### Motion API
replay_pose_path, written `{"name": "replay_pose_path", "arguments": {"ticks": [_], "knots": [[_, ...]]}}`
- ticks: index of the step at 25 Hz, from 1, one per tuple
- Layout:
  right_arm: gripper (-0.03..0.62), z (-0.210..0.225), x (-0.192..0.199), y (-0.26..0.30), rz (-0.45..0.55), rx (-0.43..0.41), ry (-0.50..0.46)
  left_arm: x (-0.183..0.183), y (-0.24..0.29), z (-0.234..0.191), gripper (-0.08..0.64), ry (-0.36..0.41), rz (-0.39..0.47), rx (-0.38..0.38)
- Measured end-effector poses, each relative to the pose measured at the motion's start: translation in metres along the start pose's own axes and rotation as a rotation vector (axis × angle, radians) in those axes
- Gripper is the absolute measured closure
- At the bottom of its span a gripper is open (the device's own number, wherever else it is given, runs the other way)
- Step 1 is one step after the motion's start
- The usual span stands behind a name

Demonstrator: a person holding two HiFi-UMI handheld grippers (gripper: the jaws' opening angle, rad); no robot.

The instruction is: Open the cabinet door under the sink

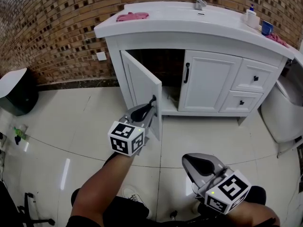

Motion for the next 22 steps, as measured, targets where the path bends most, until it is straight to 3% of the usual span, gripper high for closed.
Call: {"name": "replay_pose_path", "arguments": {"ticks": [22], "knots": [[0.584,-0.024,0.005,0.013,-0.02,-0.026,-0.026,-0.006,-0.107,-0.091,0.539,-0.003,0.072,-0.195]]}}
Point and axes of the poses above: the fingertips, and each gripper's own axes: y forward along the fingers, z to its right, x out of its underside, the point moved 1 cm from there along -y, backward along the fingers, and after that the axes turned 11 degrees about -y, right-handed, at the moved point
